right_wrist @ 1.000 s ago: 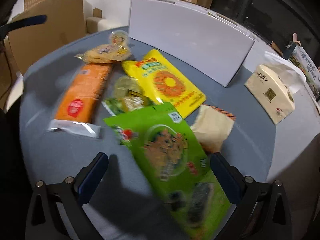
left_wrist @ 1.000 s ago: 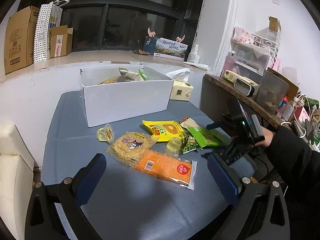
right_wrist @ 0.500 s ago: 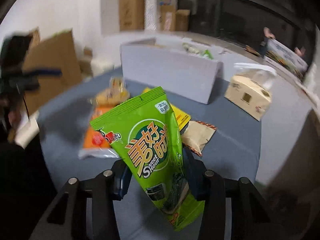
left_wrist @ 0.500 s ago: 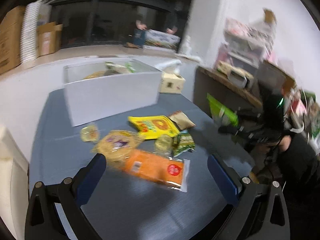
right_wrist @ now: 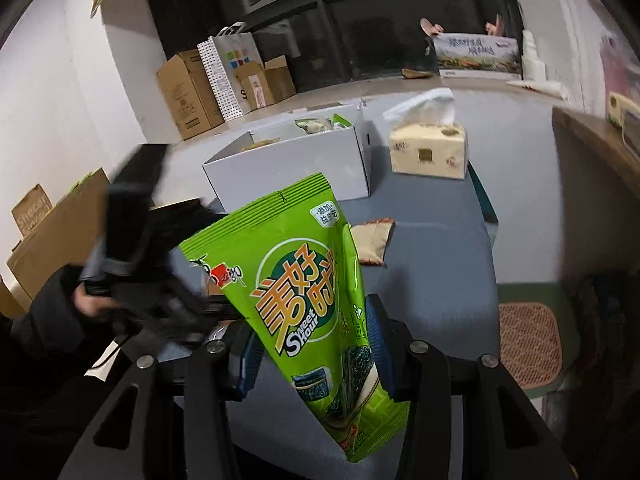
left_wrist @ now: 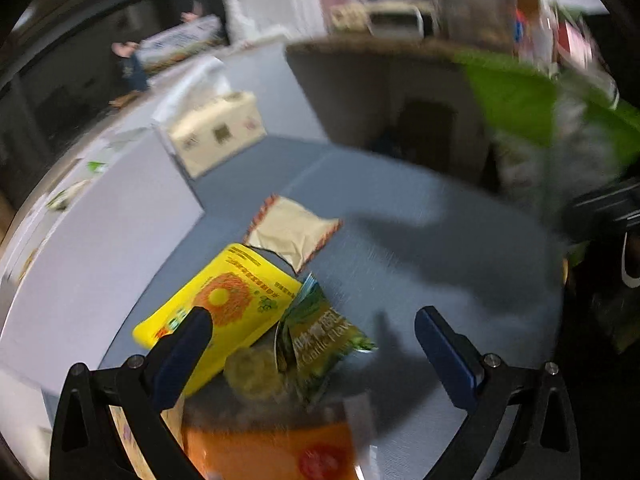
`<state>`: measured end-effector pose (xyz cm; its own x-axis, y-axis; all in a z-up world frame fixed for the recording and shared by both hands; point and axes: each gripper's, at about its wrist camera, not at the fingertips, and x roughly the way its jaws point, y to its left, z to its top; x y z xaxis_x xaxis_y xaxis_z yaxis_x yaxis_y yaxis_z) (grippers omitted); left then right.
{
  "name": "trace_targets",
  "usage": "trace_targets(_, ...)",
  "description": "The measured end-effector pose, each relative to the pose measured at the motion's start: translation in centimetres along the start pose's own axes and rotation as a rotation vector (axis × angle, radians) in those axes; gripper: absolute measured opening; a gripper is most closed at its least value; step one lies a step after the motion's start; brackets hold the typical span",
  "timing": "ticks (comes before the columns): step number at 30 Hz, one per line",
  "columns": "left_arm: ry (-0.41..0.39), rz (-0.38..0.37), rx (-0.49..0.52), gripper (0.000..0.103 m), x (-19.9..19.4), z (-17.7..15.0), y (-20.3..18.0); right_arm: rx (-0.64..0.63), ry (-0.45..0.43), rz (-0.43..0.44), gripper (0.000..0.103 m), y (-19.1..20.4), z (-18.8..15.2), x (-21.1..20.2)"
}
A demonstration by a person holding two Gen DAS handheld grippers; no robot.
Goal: Organize snacks
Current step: 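Grasp the small green packet with the left tool while the right tool holds the seaweed bag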
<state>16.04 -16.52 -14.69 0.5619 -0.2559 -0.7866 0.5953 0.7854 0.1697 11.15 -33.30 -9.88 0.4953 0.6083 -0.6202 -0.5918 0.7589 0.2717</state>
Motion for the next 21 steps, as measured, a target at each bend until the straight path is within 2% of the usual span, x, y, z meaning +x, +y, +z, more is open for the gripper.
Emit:
trace_targets(2,0.032,0.006,0.03,0.102,1.2,0.0,0.1,0.01,0.003,0.002,0.051,-0.1,-0.1,0.2)
trace_targets(4,0.061,0.022,0.056,0.082,2.1,-0.1,0.2,0.003,-0.002,0.003,0.051,0.1,-0.1,0.2)
trace_targets(5,0.072,0.024,0.067,0.058,2.5,-0.2,0.2,0.002,0.001,0.01,0.051,0.1,0.0,0.3)
trace_targets(6,0.082,0.041,0.072,0.053,2.8,-0.2,0.1,-0.002,0.001,0.011,0.051,0.3,0.0,0.3)
trace_targets(8,0.072,0.051,0.085,0.051,2.7,-0.4,-0.1,-0.003,0.007,0.007,0.052,0.4,-0.1,0.5)
trace_targets(10,0.047,0.013,0.051,0.049,2.1,-0.5,0.1,0.005,0.008,0.014,0.052,0.5,-0.1,0.7)
trace_targets(11,0.024,0.017,0.031,0.049,1.5,-0.5,0.3,0.008,0.008,0.019,0.052,0.5,-0.1,0.8)
trace_targets(17,-0.212,-0.021,-0.251,0.049,-5.2,-1.3,4.0,0.042,-0.008,0.044,0.052,0.8,0.1,1.2)
trace_targets(21,-0.362,0.025,-0.38,0.049,-10.9,-3.1,5.8,0.051,-0.027,0.065,0.052,1.5,1.2,1.7)
